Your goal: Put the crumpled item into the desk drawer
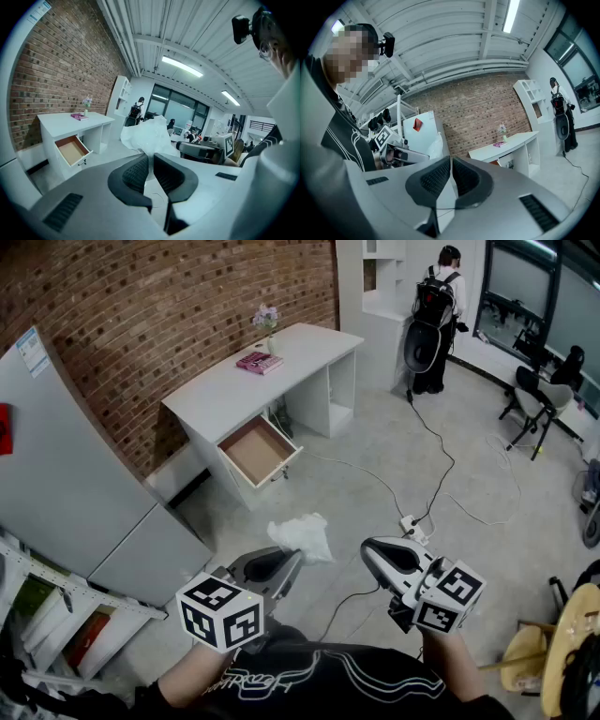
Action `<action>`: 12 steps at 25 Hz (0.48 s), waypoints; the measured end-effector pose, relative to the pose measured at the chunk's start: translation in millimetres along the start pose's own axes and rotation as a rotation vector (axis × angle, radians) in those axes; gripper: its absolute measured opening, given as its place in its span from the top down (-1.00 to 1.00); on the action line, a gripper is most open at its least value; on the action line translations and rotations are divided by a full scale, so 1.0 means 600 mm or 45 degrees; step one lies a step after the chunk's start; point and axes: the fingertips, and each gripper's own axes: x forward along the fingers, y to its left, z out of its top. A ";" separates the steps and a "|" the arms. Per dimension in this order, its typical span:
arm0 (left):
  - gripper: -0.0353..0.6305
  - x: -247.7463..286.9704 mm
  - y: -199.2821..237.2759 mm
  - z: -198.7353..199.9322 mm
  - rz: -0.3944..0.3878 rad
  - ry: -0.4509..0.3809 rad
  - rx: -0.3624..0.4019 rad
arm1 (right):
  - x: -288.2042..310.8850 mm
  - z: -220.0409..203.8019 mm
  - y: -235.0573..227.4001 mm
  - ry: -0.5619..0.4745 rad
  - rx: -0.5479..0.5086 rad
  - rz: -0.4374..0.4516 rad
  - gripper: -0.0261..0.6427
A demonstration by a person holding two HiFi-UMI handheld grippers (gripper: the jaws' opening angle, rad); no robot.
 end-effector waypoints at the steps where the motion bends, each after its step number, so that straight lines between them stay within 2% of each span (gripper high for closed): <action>1: 0.75 -0.003 -0.002 -0.003 -0.001 0.004 0.001 | -0.001 -0.001 0.003 -0.001 0.003 -0.002 0.78; 12: 0.75 -0.007 -0.018 -0.014 -0.006 0.022 0.008 | -0.021 -0.010 0.007 -0.006 0.031 -0.027 0.78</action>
